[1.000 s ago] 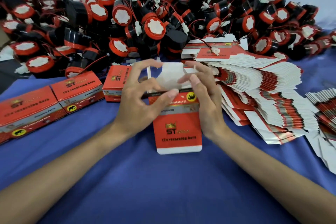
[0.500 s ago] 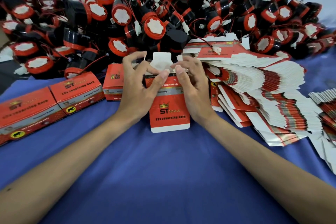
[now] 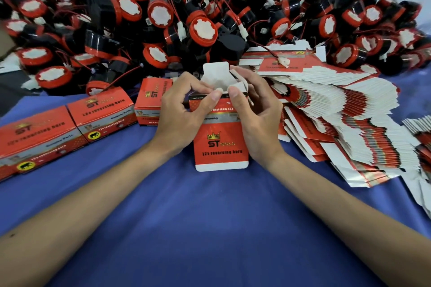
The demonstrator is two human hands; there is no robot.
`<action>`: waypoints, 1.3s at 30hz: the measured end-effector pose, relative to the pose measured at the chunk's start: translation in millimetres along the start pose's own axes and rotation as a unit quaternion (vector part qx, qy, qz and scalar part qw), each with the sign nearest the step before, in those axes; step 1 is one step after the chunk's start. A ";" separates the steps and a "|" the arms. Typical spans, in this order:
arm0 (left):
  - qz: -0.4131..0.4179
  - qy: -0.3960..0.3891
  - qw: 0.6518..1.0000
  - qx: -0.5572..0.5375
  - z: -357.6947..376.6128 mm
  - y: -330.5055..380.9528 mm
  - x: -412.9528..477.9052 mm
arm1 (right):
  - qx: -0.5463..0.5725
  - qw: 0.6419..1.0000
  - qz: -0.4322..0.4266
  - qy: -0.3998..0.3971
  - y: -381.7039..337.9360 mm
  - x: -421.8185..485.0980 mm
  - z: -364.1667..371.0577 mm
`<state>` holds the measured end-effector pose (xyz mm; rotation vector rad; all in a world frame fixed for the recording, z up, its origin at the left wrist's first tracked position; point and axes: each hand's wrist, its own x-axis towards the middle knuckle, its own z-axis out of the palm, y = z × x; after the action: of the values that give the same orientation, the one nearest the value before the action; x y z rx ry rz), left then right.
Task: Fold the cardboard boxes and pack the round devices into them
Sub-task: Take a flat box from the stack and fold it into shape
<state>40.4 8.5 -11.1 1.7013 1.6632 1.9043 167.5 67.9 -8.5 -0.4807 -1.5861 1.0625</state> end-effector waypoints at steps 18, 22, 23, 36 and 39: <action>-0.085 -0.094 0.991 -0.041 -1.3 -3.0 1.2 | -0.041 0.998 0.047 0.024 4.3 3.1 -0.1; -0.073 -0.068 0.995 -0.030 -0.1 -0.5 -1.0 | -0.025 0.998 0.051 0.008 5.1 3.4 -1.1; -0.073 -0.059 0.995 -0.024 0.2 0.1 -1.4 | -0.016 0.998 0.056 0.001 4.6 3.5 -1.8; -0.023 0.047 0.997 0.061 -0.2 -2.6 0.8 | -0.012 0.988 0.109 -0.106 4.9 1.7 2.1; -0.047 0.034 0.998 0.028 -0.8 -2.5 0.1 | -0.007 0.990 0.096 -0.101 2.9 1.8 0.1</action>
<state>38.4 9.1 -12.8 1.5647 1.8016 1.9102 166.1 70.8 -9.9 -0.5577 -1.7531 1.2791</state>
